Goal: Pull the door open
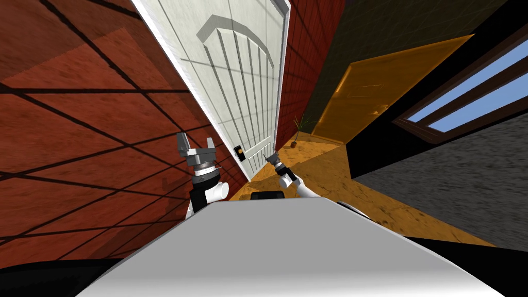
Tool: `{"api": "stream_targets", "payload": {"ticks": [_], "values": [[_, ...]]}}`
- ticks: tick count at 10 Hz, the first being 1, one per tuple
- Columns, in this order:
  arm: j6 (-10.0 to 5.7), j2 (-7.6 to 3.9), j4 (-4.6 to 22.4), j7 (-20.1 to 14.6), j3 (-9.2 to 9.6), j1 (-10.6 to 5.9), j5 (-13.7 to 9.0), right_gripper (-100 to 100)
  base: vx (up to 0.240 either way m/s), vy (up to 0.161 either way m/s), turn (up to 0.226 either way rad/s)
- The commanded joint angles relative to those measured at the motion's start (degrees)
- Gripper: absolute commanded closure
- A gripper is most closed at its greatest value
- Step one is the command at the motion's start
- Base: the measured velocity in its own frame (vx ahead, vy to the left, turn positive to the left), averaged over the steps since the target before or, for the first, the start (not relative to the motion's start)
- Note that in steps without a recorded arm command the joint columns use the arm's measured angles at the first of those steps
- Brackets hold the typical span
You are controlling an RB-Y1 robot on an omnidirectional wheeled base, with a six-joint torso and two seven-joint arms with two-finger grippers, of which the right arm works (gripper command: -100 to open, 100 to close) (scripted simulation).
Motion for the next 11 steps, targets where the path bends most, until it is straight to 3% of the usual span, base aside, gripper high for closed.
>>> {"api": "stream_targets", "payload": {"ticks": [1, 11], "values": [[-0.08, -0.04, 1.7, -1.8, 1.19, -1.33, -0.9, -100, -0.003, -0.002, 0.012], [0.55, -0.18, 9.2, -11.3, 8.03, -7.97, -6.5, -100, 0.004, 0.009, 0.026]]}}
